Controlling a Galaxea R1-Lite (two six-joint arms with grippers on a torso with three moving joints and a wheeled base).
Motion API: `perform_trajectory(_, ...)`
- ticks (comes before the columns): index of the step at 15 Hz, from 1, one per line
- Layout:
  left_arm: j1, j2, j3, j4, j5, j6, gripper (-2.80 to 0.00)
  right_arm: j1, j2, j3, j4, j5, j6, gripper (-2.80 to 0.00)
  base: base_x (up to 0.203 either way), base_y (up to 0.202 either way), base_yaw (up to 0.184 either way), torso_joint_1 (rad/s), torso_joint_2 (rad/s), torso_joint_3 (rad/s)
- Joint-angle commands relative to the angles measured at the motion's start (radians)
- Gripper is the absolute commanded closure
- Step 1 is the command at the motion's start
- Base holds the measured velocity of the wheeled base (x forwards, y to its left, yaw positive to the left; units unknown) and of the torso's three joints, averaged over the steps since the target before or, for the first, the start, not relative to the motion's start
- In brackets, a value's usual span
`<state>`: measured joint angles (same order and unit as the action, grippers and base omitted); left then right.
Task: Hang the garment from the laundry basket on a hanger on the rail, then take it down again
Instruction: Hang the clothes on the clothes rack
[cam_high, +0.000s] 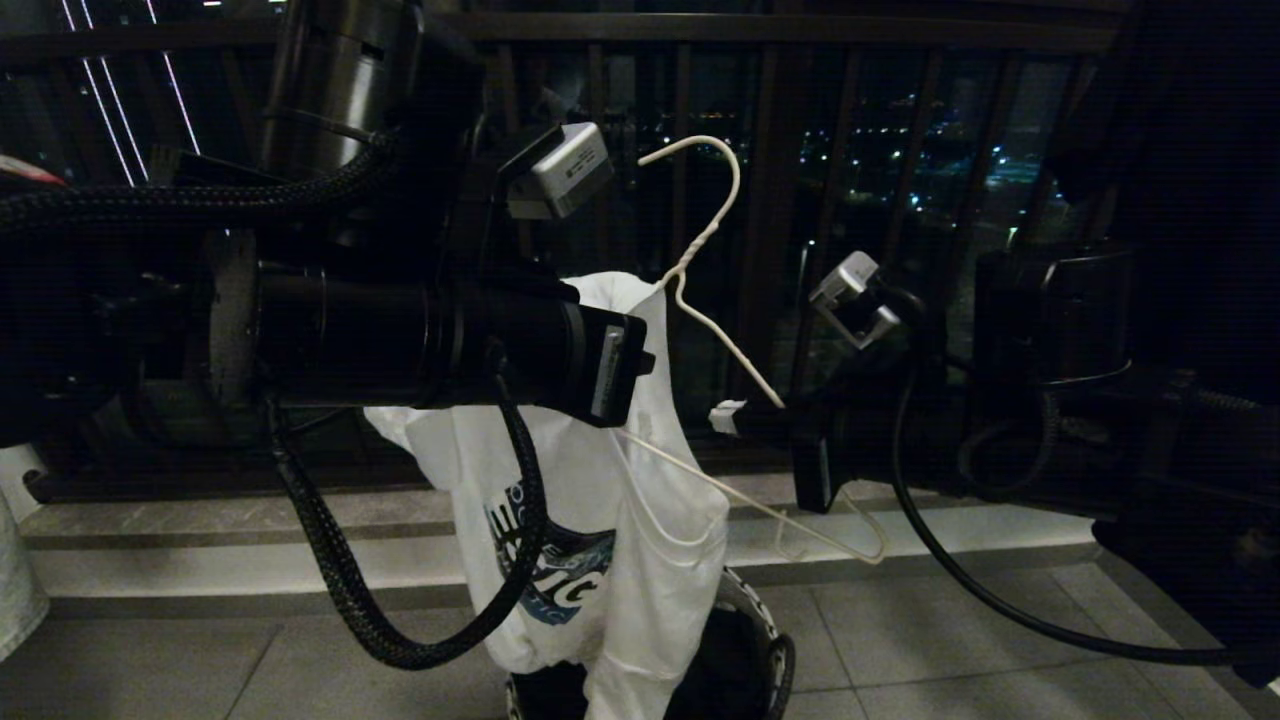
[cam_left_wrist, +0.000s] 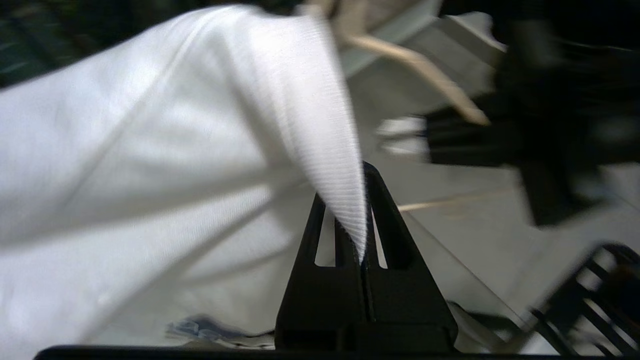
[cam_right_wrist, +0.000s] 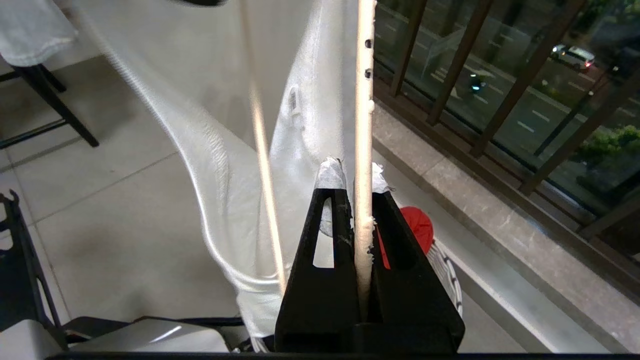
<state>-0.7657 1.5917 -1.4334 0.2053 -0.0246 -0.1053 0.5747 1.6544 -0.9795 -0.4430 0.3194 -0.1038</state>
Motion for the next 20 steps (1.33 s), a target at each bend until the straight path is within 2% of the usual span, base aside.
perform_trajectory(1,-0.004,-0.004,-0.001,-0.001,-0.048,0.001,0.00,-0.001,0.017,-0.006,-0.003,0.003,0.000,0.00,0.000,0.000,0.000,0.000,0.00,0.000)
perform_trajectory(5,-0.029,0.010,0.005,-0.069,-0.075,0.004,0.00,-0.001,0.028,-0.010,-0.003,0.003,0.003,0.00,0.000,0.000,0.000,0.000,0.00,0.000)
perform_trajectory(8,-0.029,0.016,0.007,-0.068,-0.075,0.037,0.00,-0.003,0.031,-0.008,-0.005,0.003,0.003,0.00,0.000,0.000,0.000,0.000,0.00,0.000)
perform_trajectory(16,-0.006,0.004,0.033,-0.069,-0.069,0.052,0.00,-0.016,0.022,-0.007,-0.043,0.003,0.027,0.00,0.000,0.000,0.000,0.000,0.00,0.000)
perform_trajectory(17,-0.004,0.007,0.031,-0.068,-0.069,0.053,-2.80,-0.016,0.019,-0.007,-0.043,0.003,0.027,0.00,0.000,0.000,0.000,0.000,0.00,0.000)
perform_trajectory(20,0.000,0.003,0.035,-0.067,-0.067,0.061,-2.80,-0.016,0.016,-0.007,-0.043,0.003,0.027,0.00,0.000,0.000,0.000,0.000,0.00,0.000)
